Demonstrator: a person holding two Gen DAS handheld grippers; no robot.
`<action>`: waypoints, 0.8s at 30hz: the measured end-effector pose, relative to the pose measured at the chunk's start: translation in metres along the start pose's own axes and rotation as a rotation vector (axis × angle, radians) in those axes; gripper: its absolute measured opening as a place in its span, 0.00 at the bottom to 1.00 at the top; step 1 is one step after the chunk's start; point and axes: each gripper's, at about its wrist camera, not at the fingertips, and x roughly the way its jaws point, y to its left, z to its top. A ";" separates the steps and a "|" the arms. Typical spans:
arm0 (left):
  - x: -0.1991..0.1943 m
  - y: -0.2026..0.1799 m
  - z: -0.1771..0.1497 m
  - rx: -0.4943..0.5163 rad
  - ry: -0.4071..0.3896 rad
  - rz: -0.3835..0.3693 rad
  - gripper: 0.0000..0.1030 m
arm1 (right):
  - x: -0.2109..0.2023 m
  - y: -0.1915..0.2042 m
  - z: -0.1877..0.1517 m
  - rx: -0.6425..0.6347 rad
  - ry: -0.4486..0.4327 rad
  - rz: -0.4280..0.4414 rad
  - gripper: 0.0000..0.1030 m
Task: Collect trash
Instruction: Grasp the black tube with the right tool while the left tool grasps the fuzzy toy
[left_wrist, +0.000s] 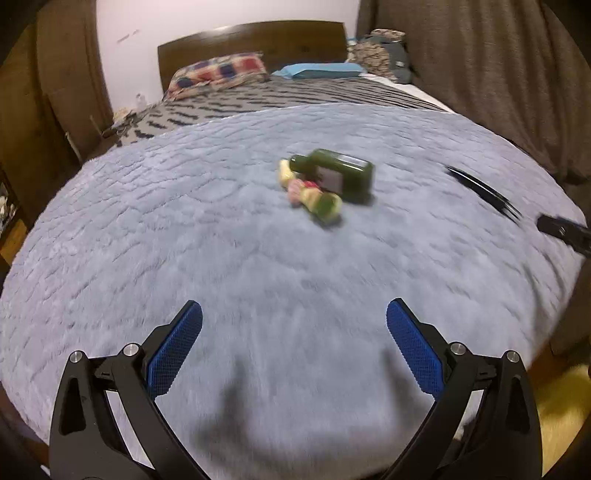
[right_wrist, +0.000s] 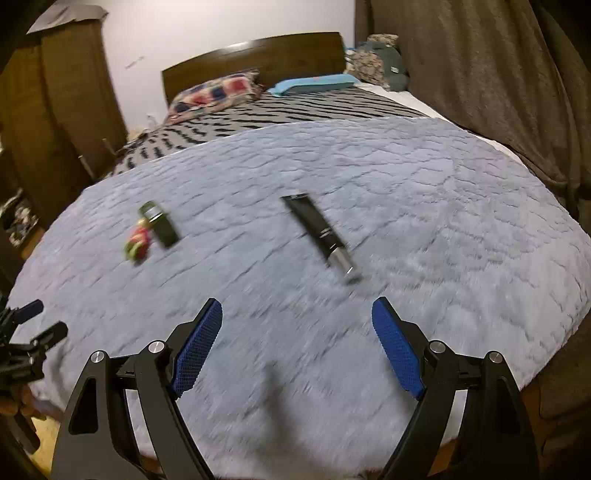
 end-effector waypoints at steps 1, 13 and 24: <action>0.009 0.002 0.008 -0.017 0.010 -0.010 0.92 | 0.007 -0.002 0.006 -0.003 0.002 -0.014 0.81; 0.090 -0.001 0.069 -0.073 0.025 -0.025 0.92 | 0.074 -0.018 0.046 0.014 0.008 -0.031 0.75; 0.145 -0.002 0.092 -0.067 0.093 -0.048 0.62 | 0.115 -0.012 0.046 -0.027 0.078 -0.009 0.45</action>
